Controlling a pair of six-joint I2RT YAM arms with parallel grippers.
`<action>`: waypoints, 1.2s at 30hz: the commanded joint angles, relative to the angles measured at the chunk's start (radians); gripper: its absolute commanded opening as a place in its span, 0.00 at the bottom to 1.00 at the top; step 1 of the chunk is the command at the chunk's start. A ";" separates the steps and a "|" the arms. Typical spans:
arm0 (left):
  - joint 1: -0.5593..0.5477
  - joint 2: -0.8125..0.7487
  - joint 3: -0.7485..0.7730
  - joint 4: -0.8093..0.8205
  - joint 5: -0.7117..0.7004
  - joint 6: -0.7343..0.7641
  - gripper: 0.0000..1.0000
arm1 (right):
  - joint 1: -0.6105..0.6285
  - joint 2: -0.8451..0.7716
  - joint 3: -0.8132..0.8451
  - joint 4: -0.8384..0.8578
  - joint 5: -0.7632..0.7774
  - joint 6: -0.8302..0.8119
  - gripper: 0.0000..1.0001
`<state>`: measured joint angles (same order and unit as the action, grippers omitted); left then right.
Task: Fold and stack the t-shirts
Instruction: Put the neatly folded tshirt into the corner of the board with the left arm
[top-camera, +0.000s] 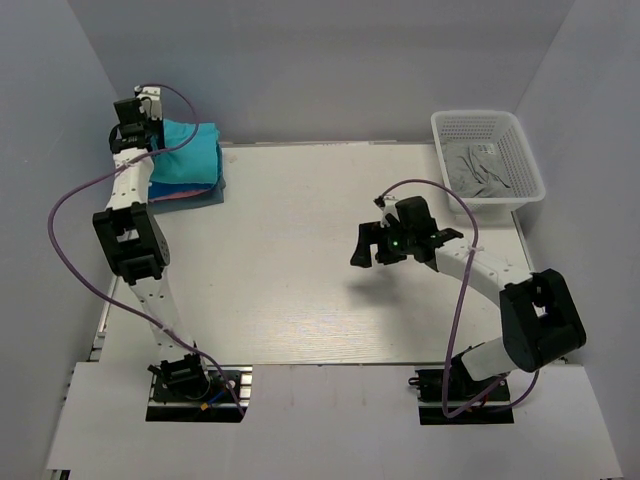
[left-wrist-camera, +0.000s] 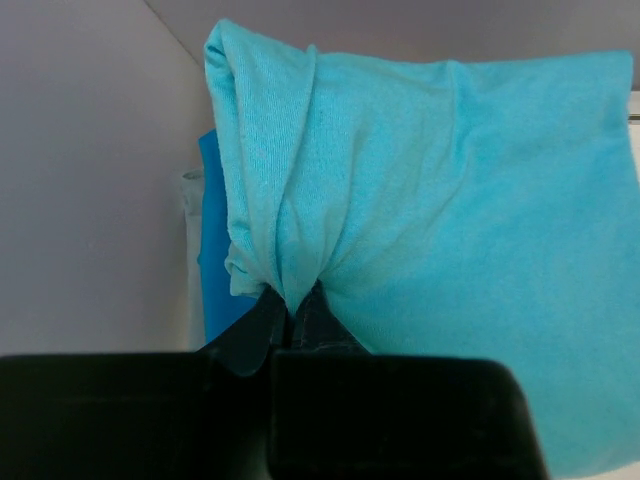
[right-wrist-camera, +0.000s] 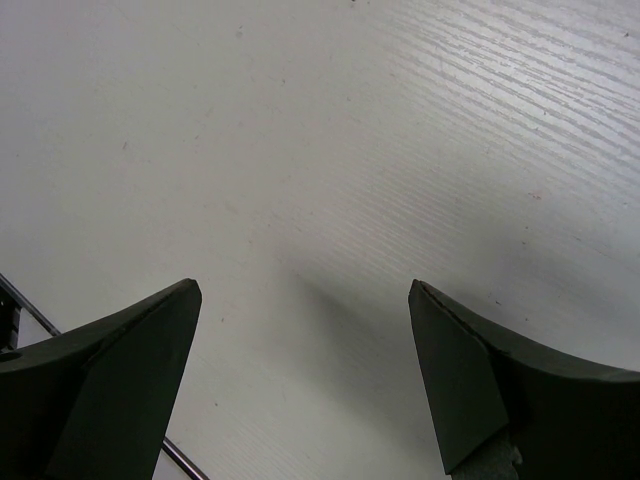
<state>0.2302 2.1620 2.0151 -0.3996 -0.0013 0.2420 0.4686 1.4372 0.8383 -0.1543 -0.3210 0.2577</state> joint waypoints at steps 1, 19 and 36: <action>0.046 -0.013 0.040 0.051 0.050 -0.001 0.00 | -0.001 0.023 0.045 0.015 -0.015 -0.006 0.90; 0.075 0.067 0.063 0.088 -0.075 -0.021 0.00 | -0.005 0.104 0.093 0.024 -0.066 -0.005 0.90; 0.044 -0.131 0.057 0.001 -0.128 -0.230 1.00 | -0.001 0.029 0.058 0.044 -0.061 0.003 0.90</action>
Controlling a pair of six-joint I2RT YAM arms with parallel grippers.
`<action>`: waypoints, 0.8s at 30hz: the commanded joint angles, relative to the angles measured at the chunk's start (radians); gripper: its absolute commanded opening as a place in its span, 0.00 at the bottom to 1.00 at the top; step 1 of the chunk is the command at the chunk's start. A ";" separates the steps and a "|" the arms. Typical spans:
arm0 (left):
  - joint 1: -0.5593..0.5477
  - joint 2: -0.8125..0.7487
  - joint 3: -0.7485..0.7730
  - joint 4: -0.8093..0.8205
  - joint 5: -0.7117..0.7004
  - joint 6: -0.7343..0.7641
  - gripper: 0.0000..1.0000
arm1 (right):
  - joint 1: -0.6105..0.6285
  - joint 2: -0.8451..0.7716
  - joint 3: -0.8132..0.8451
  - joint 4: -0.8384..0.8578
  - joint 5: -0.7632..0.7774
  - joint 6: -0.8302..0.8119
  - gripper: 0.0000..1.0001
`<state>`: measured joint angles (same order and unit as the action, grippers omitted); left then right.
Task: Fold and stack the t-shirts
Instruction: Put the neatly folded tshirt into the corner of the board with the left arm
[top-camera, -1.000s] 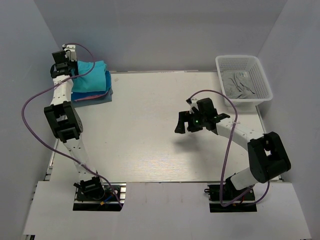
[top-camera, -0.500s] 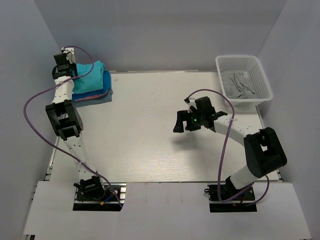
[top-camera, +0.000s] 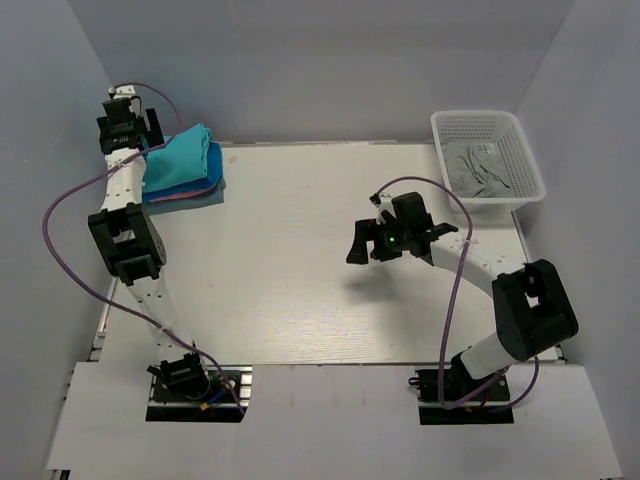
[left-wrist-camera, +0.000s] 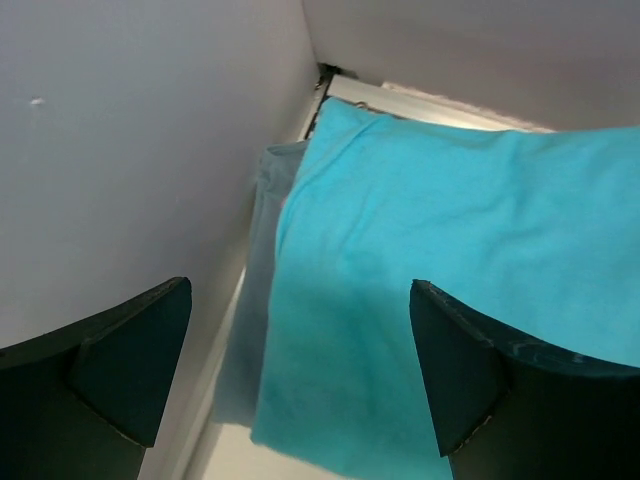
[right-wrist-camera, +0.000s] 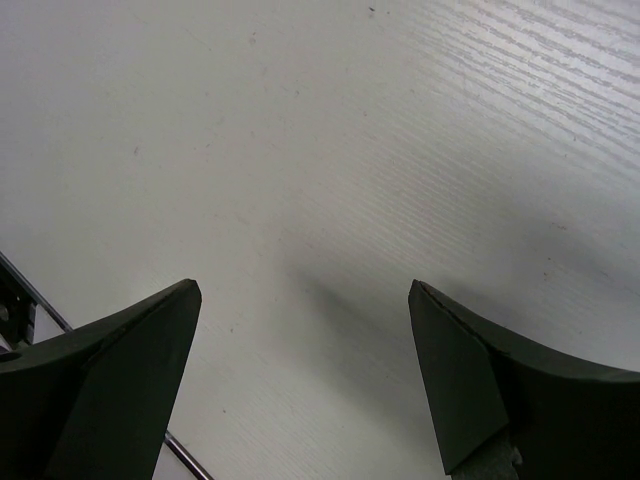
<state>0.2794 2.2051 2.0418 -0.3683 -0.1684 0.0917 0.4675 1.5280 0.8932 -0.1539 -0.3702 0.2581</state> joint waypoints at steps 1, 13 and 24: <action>-0.014 -0.197 0.020 -0.043 0.052 -0.095 1.00 | 0.000 -0.083 -0.003 0.054 -0.006 0.010 0.90; -0.249 -0.832 -0.862 0.117 0.181 -0.527 1.00 | -0.001 -0.296 -0.200 0.178 0.100 0.135 0.90; -0.374 -1.314 -1.446 0.126 0.170 -0.572 1.00 | 0.002 -0.581 -0.448 0.253 0.195 0.204 0.90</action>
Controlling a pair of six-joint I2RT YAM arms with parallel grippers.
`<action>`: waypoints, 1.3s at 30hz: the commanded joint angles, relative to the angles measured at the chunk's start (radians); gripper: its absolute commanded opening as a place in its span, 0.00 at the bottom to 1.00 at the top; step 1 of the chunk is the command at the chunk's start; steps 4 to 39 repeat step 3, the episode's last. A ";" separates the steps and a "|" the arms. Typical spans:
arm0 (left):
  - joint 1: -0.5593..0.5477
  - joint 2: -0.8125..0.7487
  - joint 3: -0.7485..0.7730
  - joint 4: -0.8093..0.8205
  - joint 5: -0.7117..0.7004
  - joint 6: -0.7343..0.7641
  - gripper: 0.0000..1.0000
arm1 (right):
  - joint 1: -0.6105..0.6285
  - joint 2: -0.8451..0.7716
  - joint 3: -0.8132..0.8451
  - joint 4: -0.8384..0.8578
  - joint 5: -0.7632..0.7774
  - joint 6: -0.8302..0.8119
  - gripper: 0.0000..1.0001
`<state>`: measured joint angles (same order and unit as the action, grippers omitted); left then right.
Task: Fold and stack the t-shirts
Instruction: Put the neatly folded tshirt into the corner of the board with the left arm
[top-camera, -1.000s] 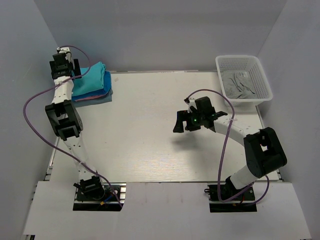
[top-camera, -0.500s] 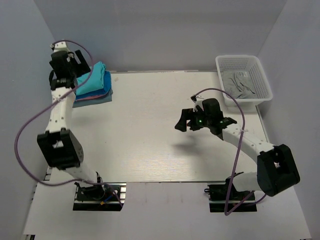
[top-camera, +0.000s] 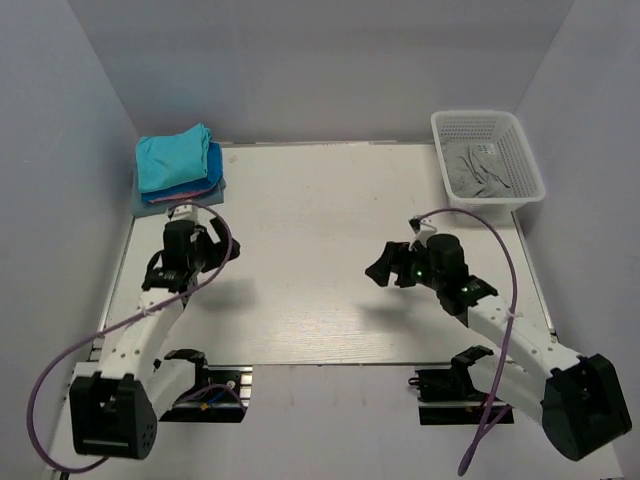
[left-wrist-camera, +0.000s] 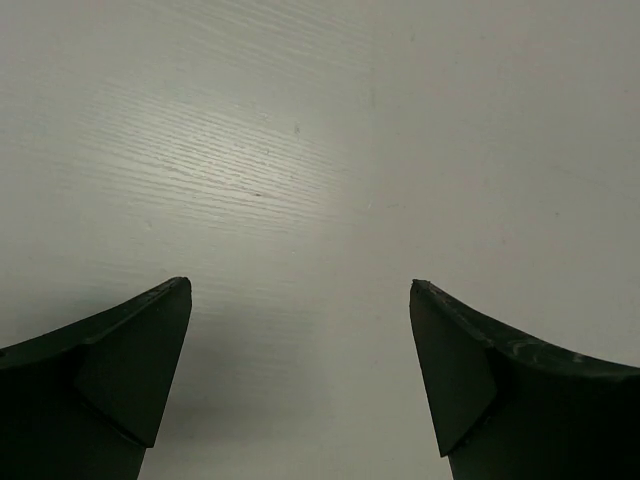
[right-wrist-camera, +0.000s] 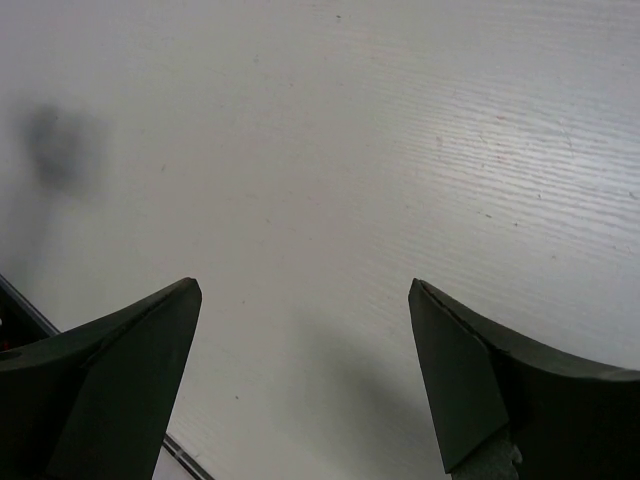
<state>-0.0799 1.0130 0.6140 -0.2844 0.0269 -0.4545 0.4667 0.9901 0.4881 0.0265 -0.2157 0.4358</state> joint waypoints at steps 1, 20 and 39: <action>-0.015 -0.148 -0.031 0.059 0.008 -0.026 1.00 | 0.001 -0.057 -0.086 0.102 0.038 0.038 0.90; -0.015 -0.179 -0.031 0.070 0.037 -0.038 1.00 | 0.001 -0.093 -0.101 0.131 0.033 0.044 0.90; -0.015 -0.179 -0.031 0.070 0.037 -0.038 1.00 | 0.001 -0.093 -0.101 0.131 0.033 0.044 0.90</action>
